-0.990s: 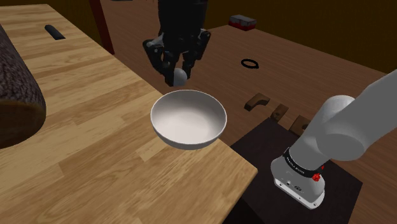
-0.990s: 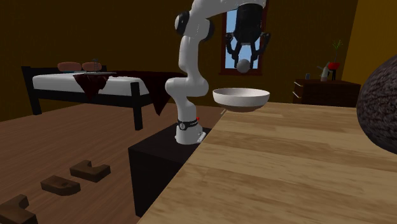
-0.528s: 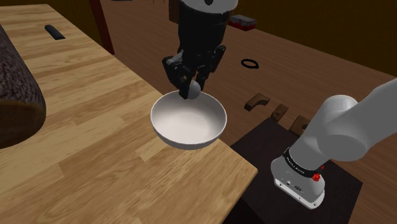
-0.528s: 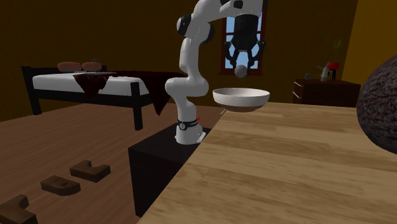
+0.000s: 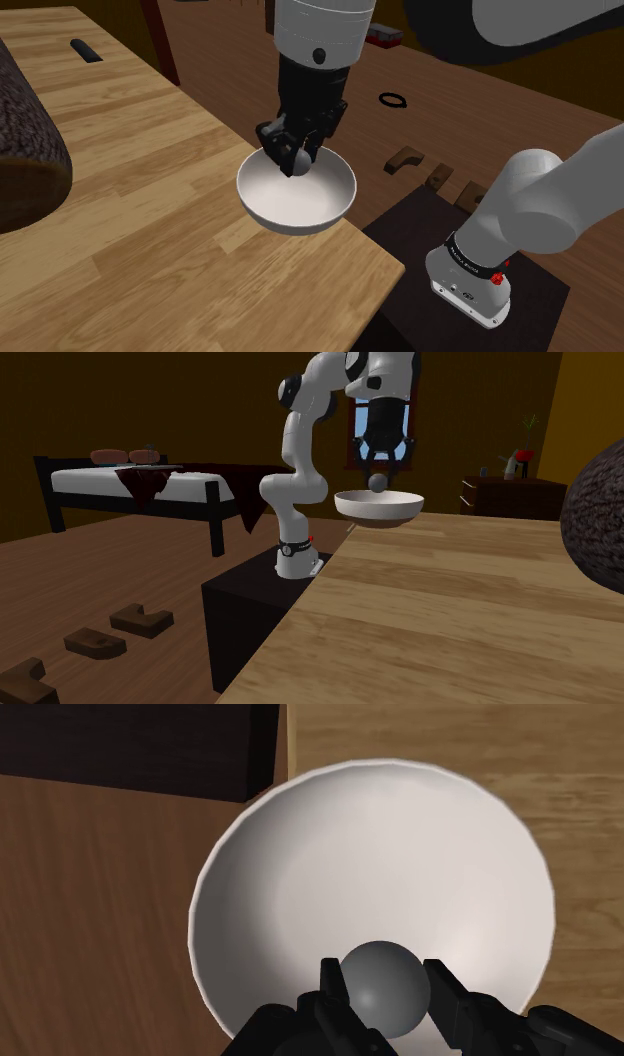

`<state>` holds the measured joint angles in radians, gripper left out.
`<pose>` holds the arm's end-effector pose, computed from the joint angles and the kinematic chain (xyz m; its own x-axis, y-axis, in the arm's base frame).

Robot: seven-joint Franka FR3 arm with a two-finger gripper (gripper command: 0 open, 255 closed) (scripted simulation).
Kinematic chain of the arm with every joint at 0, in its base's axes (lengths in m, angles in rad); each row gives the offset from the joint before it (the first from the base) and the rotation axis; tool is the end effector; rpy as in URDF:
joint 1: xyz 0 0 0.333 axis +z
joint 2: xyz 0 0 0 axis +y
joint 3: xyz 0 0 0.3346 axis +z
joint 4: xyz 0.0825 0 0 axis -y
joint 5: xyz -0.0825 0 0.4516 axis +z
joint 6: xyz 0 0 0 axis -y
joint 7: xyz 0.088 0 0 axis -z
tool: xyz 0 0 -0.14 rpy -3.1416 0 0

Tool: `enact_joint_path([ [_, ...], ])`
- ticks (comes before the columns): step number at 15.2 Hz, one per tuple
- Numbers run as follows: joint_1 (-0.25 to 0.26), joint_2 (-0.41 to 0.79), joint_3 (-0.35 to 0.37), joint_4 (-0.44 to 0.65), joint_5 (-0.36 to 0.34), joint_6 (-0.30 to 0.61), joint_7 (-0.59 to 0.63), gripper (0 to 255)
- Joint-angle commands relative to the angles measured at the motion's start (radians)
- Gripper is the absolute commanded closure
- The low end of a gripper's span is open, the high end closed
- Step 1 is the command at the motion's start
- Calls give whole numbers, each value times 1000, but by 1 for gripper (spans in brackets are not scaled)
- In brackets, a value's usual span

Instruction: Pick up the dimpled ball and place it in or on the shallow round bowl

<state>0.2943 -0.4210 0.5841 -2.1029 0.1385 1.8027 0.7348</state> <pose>0.2981 0.4251 0.5354 0.9910 0.0819 0.1060 0.0795 -0.9965 0.0266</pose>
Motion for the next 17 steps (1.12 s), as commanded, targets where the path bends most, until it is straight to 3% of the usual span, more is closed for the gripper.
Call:
enact_joint_path([
  [1, 3, -3, 4, -34, 4, 32, 1, 255],
  [9, 3, -3, 4, -34, 4, 31, 1, 255],
  [10, 3, -3, 4, -34, 4, 31, 1, 0],
  [15, 3, -3, 4, -34, 4, 31, 1, 0],
  [17, 1, -5, -3, 31, 1, -36, 2, 0],
])
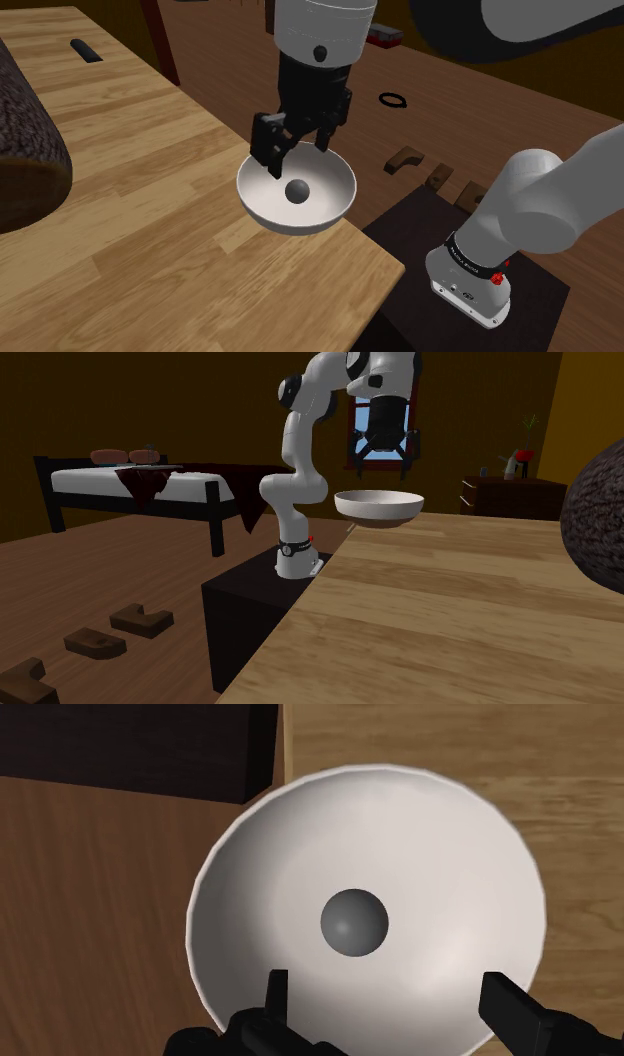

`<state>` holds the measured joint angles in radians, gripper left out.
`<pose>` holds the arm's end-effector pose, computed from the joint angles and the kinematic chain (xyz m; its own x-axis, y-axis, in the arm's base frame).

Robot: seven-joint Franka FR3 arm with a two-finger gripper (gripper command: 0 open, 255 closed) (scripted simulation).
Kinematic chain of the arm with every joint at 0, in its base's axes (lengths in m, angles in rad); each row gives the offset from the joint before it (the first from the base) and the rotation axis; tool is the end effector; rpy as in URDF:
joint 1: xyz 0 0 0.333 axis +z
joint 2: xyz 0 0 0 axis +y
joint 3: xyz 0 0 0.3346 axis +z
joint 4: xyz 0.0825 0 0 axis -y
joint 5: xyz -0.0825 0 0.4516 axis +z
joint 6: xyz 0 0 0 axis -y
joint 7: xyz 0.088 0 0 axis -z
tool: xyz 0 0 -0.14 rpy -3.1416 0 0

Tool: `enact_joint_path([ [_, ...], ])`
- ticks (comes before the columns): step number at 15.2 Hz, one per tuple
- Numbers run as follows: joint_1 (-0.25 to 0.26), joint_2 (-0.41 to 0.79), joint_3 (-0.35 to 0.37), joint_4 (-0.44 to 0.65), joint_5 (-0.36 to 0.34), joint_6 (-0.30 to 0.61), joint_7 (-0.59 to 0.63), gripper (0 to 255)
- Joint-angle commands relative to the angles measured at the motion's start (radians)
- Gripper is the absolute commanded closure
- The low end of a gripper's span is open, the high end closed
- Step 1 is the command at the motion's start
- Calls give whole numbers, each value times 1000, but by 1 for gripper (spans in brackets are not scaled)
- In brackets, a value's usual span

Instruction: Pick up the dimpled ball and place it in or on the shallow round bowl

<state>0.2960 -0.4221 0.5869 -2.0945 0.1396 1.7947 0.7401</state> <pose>0.2951 0.4273 0.5393 0.9909 0.0818 0.1067 0.0795 -0.9965 0.0258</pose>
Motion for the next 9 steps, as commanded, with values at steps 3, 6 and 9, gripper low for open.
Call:
enact_joint_path([
  [3, -3, -1, -11, 85, -5, -87, -1, 0],
  [6, -3, -1, -11, 85, -5, -87, -1, 0],
  [9, -3, -1, -11, 85, -5, -87, -1, 0],
])
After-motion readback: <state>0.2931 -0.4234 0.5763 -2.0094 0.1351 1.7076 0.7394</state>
